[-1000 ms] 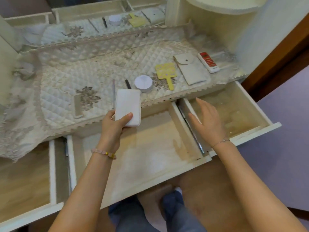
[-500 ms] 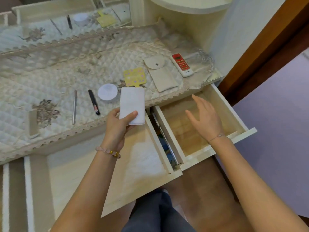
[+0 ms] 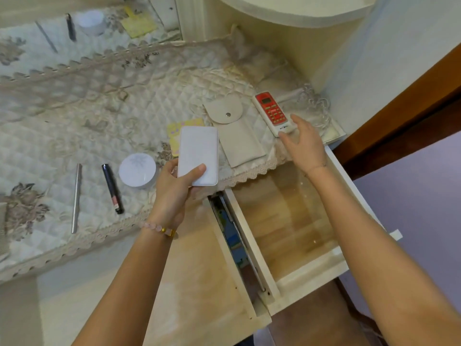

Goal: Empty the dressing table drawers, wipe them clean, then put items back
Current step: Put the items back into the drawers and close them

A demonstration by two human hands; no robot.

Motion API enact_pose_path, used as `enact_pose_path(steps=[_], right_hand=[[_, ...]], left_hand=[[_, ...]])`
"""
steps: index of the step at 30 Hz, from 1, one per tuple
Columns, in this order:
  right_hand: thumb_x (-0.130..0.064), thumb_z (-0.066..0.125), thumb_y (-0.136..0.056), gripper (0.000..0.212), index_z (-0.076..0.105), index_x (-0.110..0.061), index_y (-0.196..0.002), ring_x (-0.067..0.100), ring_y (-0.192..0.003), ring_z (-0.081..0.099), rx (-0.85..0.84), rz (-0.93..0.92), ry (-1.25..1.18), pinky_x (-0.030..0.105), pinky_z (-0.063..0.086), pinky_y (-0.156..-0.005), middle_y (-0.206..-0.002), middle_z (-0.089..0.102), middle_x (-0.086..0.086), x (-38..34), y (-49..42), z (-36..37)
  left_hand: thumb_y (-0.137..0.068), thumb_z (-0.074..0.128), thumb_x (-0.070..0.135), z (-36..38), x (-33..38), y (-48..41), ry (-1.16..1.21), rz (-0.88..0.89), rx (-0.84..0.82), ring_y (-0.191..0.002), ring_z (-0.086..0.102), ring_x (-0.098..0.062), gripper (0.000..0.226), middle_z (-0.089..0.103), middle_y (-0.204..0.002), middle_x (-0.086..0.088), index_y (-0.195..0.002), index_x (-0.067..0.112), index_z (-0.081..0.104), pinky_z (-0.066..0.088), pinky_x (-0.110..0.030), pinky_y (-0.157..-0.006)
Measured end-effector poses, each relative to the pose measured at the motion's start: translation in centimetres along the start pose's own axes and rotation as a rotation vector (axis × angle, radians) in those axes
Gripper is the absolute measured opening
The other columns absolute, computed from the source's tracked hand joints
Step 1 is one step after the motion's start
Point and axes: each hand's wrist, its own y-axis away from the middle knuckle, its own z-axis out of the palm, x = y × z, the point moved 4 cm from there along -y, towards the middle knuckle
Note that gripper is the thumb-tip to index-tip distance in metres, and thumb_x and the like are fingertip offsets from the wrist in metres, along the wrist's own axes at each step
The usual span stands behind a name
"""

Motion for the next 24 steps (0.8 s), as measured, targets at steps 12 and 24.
enact_pose_path(steps=[12,24], right_hand=[[-0.031,0.077,-0.072,0.054,0.058,-0.009,-0.118,0.022,-0.1,0.061,-0.018,0.208,-0.124,0.033,0.048,-0.087,-0.112,0.066,0.008,2.7,-6.5,3.1],[-0.012,0.078,-0.071,0.04,0.065,-0.004,-0.108,0.024,-0.092,0.065,-0.009,0.439,-0.477,0.041,0.056,-0.082,-0.102,0.067,0.012,4.2,-5.1,3.0]], left_hand=[[-0.078,0.072,0.009,0.7,-0.6,-3.1,0.026,-0.012,-0.03,-0.103,0.064,-0.021,0.053,0.063,-0.116,-0.006,-0.126,0.008,0.05,0.058,-0.03,-0.073],[-0.078,0.071,0.007,0.2,-0.7,-3.1,0.07,-0.022,-0.043,-0.102,0.065,-0.02,0.05,0.063,-0.115,-0.007,-0.123,0.008,0.051,0.057,-0.029,-0.074]])
